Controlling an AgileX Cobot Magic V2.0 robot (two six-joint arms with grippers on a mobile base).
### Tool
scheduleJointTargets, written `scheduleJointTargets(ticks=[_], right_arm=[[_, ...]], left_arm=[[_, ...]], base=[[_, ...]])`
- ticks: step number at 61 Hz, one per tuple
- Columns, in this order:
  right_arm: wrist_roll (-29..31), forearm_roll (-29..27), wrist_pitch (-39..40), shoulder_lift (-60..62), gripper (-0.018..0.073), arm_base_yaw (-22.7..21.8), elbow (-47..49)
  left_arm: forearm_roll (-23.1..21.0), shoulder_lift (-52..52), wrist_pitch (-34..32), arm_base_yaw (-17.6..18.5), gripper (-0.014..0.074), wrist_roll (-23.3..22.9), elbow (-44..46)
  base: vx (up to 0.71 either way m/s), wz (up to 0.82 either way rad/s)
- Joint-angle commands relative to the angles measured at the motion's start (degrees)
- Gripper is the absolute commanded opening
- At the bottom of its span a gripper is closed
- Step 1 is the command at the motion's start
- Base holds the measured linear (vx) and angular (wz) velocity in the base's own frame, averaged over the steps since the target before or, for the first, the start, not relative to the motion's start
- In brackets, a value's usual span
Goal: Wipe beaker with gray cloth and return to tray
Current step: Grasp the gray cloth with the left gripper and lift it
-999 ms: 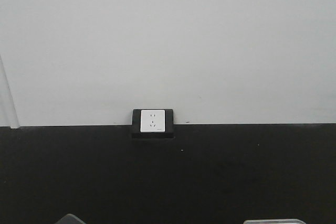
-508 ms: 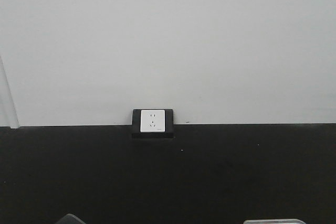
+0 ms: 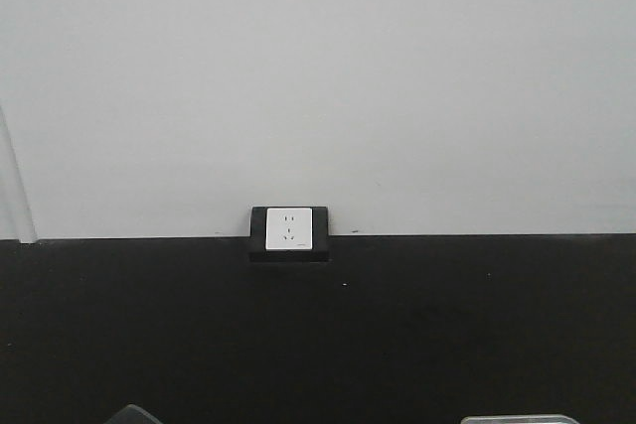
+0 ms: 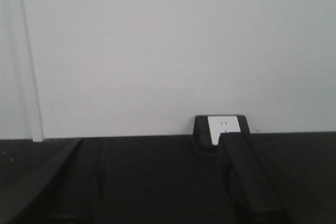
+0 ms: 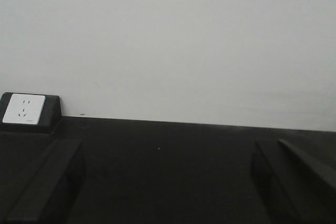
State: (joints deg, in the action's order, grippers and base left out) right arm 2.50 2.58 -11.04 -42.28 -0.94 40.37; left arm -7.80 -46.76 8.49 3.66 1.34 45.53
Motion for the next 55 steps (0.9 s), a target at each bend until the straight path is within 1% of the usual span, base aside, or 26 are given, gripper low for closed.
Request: scheduleJointTargets(ticks=[1,2,3,4,10,11,13,15,16,22,27,32,40,44,55], right_arm=[[-1.1,-1.2,0.7,-0.8,0.0662,-0.1,2.3],[-1.3,-1.2,-0.4,-1.1,0.0654,-0.1,2.7],[-1.6,-1.4,-2.2,-1.5,0.0646,-0.1,3.0],[-1.8,-1.3,-3.5,-2.0,0.0635,-0.1,3.6],[-2.0,-1.3,-13.2,-6.1,0.0580,-0.1,7.3],[-1.9,-1.3,-14.9,-7.1,0.0570,-0.1,8.1],[-1.9,-1.3,-17.5,-8.8,0.0554,-0.1,9.4],[-1.9,-1.3,-19.5,-10.4,0.0542,-0.1,10.5],[-1.9,-1.3,-20.3,-11.0,0.0536,-0.1,10.8],[-1.9,-0.6,-23.3,-14.8,0.0517,-0.2,12.6],[-1.9,-0.3,-23.2,-16.6,0.0513,-0.2,12.6],[-1.9,0.0,-23.1,-17.5,0.0513,-0.2,12.6],[-1.7,0.7,-23.1,-17.9,0.0513,-0.2,12.6],[-1.5,1.0,-23.0,-17.9,0.0513,-0.2,12.6],[-1.5,3.0,-23.1,-17.9,0.0513,-0.2,12.6]], left_arm=[[-0.3,-1.6,2.0,1.6,0.0566,-0.3,3.9],[-0.3,-1.9,3.9,1.7,0.0566,-0.2,4.4],[-0.3,-1.9,3.9,1.7,0.0566,-0.2,4.4],[-0.4,-3.6,7.1,2.2,0.0566,-0.1,5.7],[-0.4,-9.0,16.1,3.1,0.0566,-0.6,9.3],[-0.7,-10.4,18.4,3.4,0.0566,-0.8,9.9],[-1.0,-13.4,21.0,3.6,0.0566,-1.3,10.3],[-1.8,-14.5,21.9,3.8,0.0566,-1.3,10.3],[-2.0,-17.1,24.1,4.0,0.0566,-1.7,10.3],[-2.5,-24.9,28.2,4.2,0.0566,-1.7,10.1],[-3.4,-30.5,28.8,4.2,0.0566,-1.3,10.1],[-3.4,-35.9,27.0,4.3,0.0566,-1.3,10.1],[-3.4,-41.3,24.7,4.3,0.0550,-1.3,10.1],[-3.4,-42.9,24.5,4.3,0.0535,-1.3,10.1],[-3.3,-48.4,24.5,4.3,0.0449,-1.3,10.1]], base=[[0.00,0.00],[0.00,0.00],[0.00,0.00],[0.00,0.00],[0.00,0.00],[0.00,0.00],[0.00,0.00],[0.00,0.00],[0.00,0.00],[0.00,0.00],[0.00,0.00],[0.00,0.00],[0.00,0.00],[0.00,0.00],[0.00,0.00]])
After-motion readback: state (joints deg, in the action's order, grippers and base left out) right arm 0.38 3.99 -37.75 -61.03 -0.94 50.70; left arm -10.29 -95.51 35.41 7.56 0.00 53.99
